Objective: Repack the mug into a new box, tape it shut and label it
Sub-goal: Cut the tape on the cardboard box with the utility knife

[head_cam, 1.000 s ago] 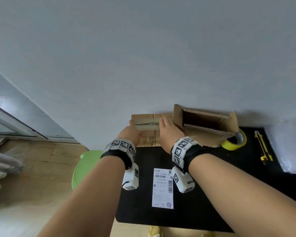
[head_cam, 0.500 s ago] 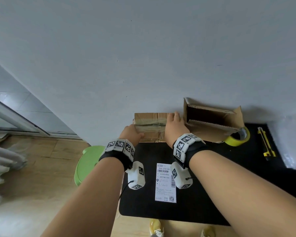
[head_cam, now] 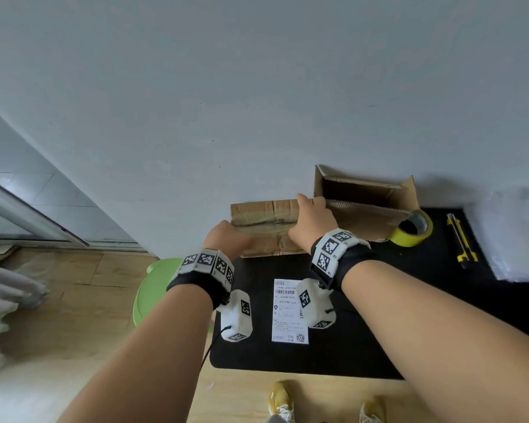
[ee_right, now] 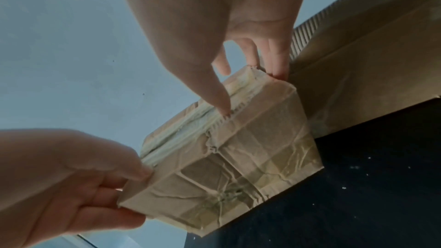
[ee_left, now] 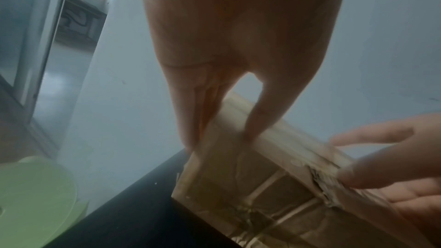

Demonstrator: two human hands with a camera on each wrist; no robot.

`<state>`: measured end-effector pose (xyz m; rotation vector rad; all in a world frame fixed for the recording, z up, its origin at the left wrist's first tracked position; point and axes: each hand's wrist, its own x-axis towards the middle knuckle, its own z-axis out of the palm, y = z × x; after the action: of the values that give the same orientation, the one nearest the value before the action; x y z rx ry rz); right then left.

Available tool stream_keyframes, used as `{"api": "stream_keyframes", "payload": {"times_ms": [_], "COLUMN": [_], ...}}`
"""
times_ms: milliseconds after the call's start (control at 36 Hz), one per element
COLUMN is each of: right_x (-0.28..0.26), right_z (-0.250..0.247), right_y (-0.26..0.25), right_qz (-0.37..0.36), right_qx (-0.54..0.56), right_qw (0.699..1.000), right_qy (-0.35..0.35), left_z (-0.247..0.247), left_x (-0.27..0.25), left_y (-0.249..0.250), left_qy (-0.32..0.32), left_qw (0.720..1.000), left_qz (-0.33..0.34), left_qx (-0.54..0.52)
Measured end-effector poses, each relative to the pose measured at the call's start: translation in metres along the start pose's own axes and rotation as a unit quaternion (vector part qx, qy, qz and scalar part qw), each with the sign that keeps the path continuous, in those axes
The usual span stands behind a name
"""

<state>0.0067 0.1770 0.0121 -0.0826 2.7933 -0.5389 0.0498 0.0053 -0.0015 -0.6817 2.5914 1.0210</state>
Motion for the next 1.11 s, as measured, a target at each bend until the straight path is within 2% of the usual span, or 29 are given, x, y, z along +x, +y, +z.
{"api": "stream_keyframes", "payload": {"times_ms": [139, 306, 500, 639, 833, 1000, 1111], "right_x": [-0.012, -0.026, -0.043, -0.051, -0.059, -0.060, -0.053], "right_z": [-0.019, -0.046, -0.070, -0.076, -0.081, -0.078, -0.080], "right_y": [0.017, 0.067, 0.143, 0.200, 0.270, 0.304, 0.320], "right_qz": [0.014, 0.027, 0.061, 0.091, 0.101, 0.047, 0.029], "right_qx": [0.010, 0.023, 0.012, 0.025, 0.040, 0.067, 0.086], "right_qw": [1.000, 0.999, 0.998, 0.996, 0.994, 0.997, 0.996], "right_qy": [0.008, 0.036, 0.010, 0.006, -0.008, -0.008, 0.002], "left_z": [-0.004, 0.012, 0.067, 0.119, 0.191, 0.225, 0.245], "left_x": [-0.017, -0.043, -0.070, -0.082, -0.095, -0.110, -0.120], "left_y": [0.024, 0.066, 0.111, 0.140, 0.166, 0.183, 0.199], "left_qy": [-0.012, -0.088, -0.127, -0.126, -0.081, 0.005, 0.085], "left_qw": [0.999, 0.996, 0.990, 0.988, 0.993, 0.996, 0.984], "left_qz": [0.013, 0.025, 0.036, 0.045, 0.027, -0.013, 0.064], "left_qx": [-0.027, -0.001, 0.054, 0.076, 0.081, 0.090, 0.144]}}
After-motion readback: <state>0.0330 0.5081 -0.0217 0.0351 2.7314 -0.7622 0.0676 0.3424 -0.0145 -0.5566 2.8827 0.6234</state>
